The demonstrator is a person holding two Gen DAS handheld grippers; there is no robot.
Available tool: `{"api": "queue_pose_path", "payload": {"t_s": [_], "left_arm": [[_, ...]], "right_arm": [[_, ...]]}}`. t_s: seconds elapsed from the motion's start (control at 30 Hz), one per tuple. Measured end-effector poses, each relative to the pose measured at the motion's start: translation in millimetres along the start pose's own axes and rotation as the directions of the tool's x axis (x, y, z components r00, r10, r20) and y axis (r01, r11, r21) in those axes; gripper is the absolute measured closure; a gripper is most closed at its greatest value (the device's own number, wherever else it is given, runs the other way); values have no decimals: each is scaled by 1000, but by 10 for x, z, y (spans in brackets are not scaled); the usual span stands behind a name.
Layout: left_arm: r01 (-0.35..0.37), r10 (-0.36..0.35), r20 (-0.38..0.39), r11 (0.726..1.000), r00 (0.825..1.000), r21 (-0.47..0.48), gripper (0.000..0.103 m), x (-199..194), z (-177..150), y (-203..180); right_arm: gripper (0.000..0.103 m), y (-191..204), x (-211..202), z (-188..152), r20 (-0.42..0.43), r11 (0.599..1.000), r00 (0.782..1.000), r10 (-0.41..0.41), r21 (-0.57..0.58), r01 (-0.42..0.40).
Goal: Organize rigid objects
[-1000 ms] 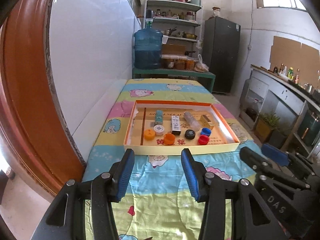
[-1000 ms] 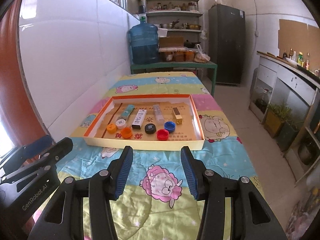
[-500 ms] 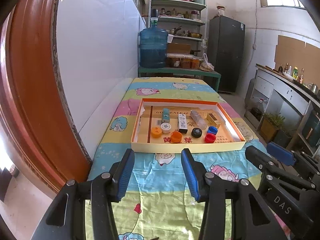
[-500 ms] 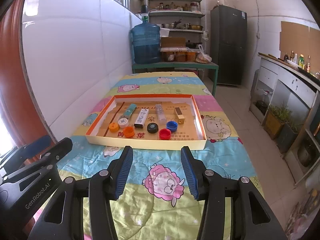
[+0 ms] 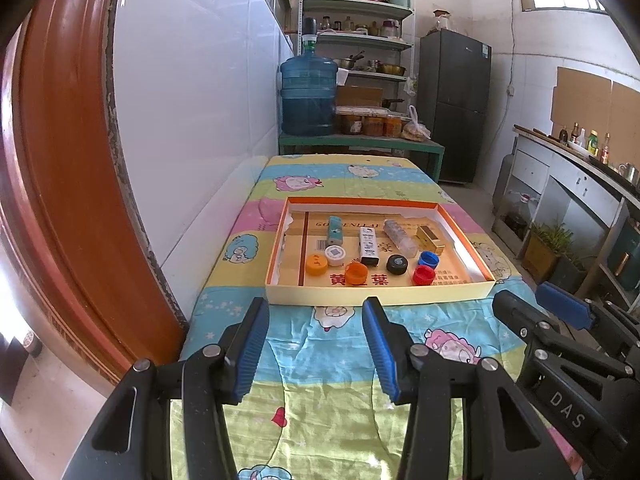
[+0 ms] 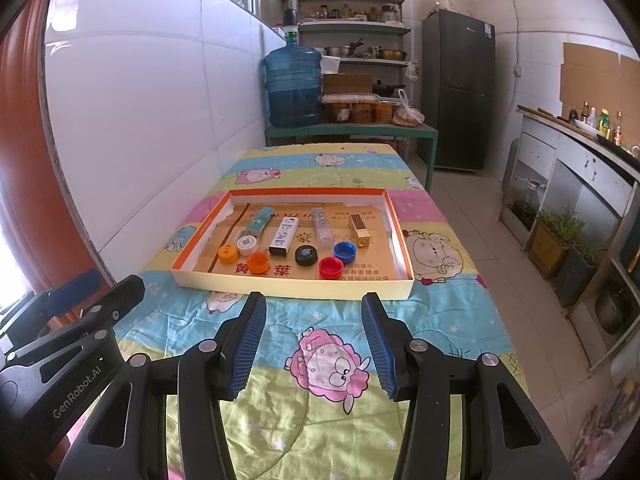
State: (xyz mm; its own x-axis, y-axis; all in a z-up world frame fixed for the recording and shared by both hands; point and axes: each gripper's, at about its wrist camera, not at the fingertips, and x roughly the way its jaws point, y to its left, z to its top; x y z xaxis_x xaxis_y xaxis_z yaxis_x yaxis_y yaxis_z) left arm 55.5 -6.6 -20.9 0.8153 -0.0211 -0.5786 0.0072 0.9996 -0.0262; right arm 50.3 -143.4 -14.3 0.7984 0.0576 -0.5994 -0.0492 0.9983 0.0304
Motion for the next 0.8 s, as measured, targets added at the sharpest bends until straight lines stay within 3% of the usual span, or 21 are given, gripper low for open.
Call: {"api": "queue_pose_path", "payload": {"t_s": [0.8], "left_arm": [[-8, 8, -5, 1000, 1000, 8, 55, 51, 7, 49]], "right_arm": [[52, 22, 24, -8, -4, 1000, 1000, 5, 0, -5]]}}
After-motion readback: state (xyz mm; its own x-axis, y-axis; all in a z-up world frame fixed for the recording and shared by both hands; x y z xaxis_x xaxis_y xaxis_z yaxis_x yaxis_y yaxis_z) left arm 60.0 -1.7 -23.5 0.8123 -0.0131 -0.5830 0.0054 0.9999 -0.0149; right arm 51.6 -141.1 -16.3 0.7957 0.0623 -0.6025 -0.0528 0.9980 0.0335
